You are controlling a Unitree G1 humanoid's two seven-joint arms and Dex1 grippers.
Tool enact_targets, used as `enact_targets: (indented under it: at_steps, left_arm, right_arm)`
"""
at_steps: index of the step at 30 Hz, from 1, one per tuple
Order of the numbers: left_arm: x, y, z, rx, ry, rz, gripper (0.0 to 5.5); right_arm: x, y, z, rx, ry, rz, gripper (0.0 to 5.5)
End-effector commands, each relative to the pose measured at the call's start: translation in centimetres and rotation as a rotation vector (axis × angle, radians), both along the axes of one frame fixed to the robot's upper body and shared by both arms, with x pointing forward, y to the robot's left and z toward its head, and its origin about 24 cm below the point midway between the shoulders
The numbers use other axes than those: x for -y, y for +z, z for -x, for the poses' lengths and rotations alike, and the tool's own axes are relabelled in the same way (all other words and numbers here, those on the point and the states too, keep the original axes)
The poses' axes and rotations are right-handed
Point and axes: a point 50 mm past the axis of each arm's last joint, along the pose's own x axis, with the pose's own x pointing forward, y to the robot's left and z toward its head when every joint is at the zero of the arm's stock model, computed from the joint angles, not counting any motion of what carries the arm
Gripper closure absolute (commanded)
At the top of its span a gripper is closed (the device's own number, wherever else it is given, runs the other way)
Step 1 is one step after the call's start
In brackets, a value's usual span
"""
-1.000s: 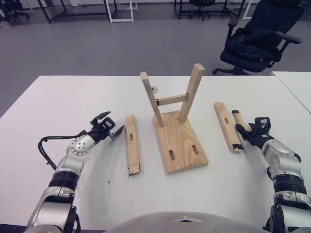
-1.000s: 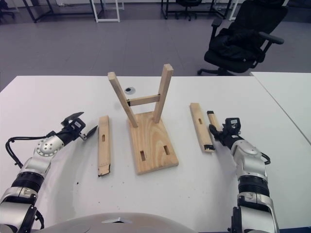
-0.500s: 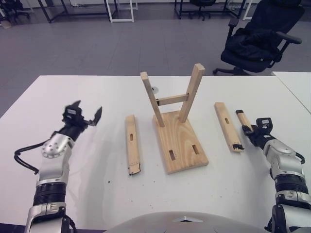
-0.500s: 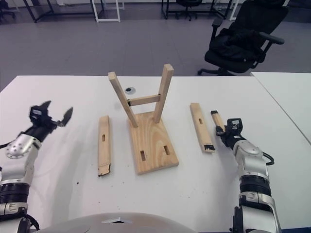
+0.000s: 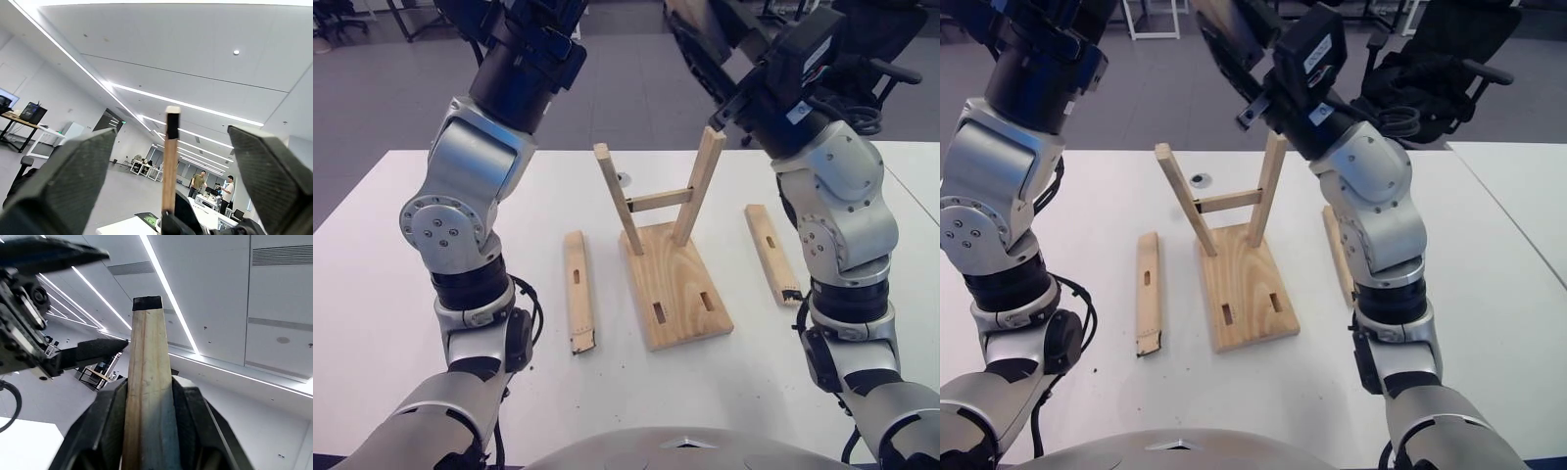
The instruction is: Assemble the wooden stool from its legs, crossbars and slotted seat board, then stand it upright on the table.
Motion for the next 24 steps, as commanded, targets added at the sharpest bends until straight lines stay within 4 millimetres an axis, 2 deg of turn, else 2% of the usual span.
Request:
enact_targets:
  at_steps: [1,5,15,18,19,22,24]
  left_arm:
    - [0.4,-0.3,0.4,-0.017,-0.008,-0.028,2.06]
    - [0.6,-1.2,0.2,-0.046,0.012,-0.049,2.58]
    - [0.2,-2.8,0.9,-0.114,0.045,-0.001,4.49]
    - [0.0,-3.7,1.0,-0.142,0.074,-0.032,5.01]
    - [-0.1,-4.2,1.1,-0.147,0.095,-0.063,5.06]
    - [-0.2,-5.7,1.6,-0.193,0.126,-0.08,5.1]
    - [-1.2,-6.8,2.3,-0.232,0.17,-0.073,5.1]
  right_arm:
    - [-0.8,-0.8,0.6,-0.013,0.033,0.066,4.19]
    - [-1.0,-1.2,0.6,0.005,0.017,0.105,4.19]
    - [-0.8,-2.2,0.5,0.002,0.004,0.161,4.19]
    - [-1.0,-2.5,0.7,-0.004,0.016,0.164,4.19]
    - [-1.0,-2.6,0.8,-0.017,0.022,0.173,3.81]
    - [-1.1,-3.5,1.2,-0.069,0.058,0.22,3.18]
    - [-0.7,-4.7,1.6,-0.115,0.061,0.268,2.73]
